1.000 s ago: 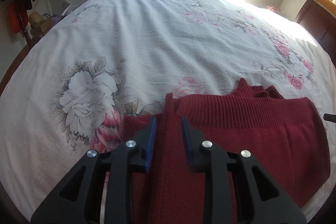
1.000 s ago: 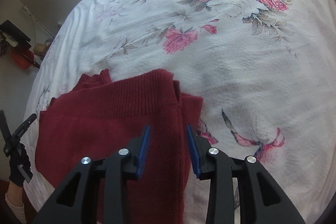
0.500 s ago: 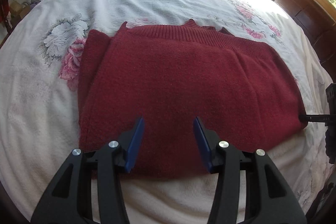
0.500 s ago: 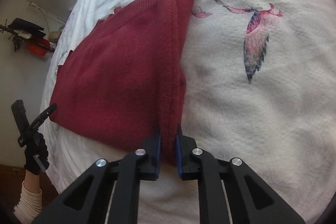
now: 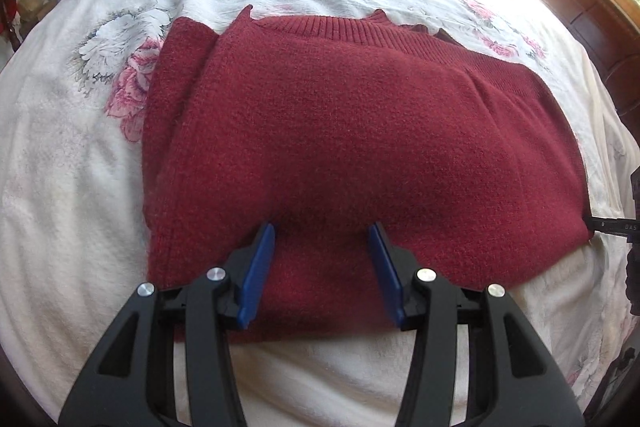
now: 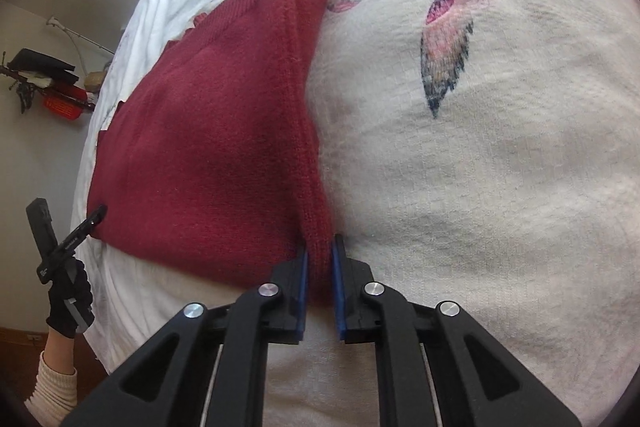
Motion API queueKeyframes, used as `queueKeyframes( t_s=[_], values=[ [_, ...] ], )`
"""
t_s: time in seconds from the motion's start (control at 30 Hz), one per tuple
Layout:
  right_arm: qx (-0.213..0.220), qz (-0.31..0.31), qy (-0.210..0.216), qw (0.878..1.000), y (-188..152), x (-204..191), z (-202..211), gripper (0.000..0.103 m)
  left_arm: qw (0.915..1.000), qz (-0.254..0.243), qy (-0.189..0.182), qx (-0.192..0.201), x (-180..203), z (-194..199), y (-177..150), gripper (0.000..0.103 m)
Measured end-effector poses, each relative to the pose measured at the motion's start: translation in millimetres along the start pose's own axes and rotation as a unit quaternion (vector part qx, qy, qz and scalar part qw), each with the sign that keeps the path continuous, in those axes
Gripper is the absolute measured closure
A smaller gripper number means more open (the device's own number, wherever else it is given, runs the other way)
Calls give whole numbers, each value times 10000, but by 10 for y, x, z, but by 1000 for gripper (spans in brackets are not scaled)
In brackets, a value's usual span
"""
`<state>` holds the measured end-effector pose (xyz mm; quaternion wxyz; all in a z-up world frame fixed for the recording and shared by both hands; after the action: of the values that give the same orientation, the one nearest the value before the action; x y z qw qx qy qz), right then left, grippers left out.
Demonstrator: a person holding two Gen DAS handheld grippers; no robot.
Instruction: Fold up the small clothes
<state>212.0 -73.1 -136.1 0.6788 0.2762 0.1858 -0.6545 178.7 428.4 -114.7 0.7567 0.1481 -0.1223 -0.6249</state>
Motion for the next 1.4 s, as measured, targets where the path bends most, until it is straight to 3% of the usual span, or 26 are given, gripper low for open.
queueKeyframes(
  t_s=[0.1, 0.23, 0.33, 0.43, 0.7, 0.77, 0.8, 0.9, 1.4],
  values=[
    [-82, 23, -43, 10000, 42, -33, -11, 90, 10000, 23, 35, -46, 13, 0, 22, 54],
    [101, 96, 72, 9999, 186, -177, 184, 63, 9998, 158, -98, 45, 64, 154, 165, 53],
    [334, 50, 229, 9992, 388, -253, 294, 53, 9992, 225, -212, 251, 137, 266, 333, 46],
    [240, -105, 331, 9991, 556, -203, 215, 45, 9991, 248, -226, 260, 227, 228, 482, 45],
    [-54, -405, 505, 9979, 637, -10, -157, 45, 9997, 241, -94, -52, 335, -135, 559, 45],
    [13, -437, 611, 9972, 638, -14, -210, 59, 9997, 201, -89, -84, 339, -202, 540, 44],
    [-7, -439, 747, 9962, 627, -35, -248, 74, 9997, 196, -90, -86, 334, -224, 534, 43],
    [71, -242, 545, 9982, 608, -107, -290, 75, 9997, 191, -124, -90, 318, -254, 517, 43],
    [214, -503, 521, 9971, 580, 3, -319, 77, 9996, 204, -199, -12, 285, -282, 464, 42]
  ],
)
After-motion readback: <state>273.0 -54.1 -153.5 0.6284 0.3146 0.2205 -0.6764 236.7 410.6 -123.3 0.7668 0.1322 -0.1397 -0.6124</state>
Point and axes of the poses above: each gripper's, at about its wrist camera, not at the fingertips, and z roughly against the way its jaws point, x to its right, y to its top, the point moved 3 cm from there along -z, roughly the way its jaws point, and after that the axes turned 13 degrees about y, right-handed, at the moved point
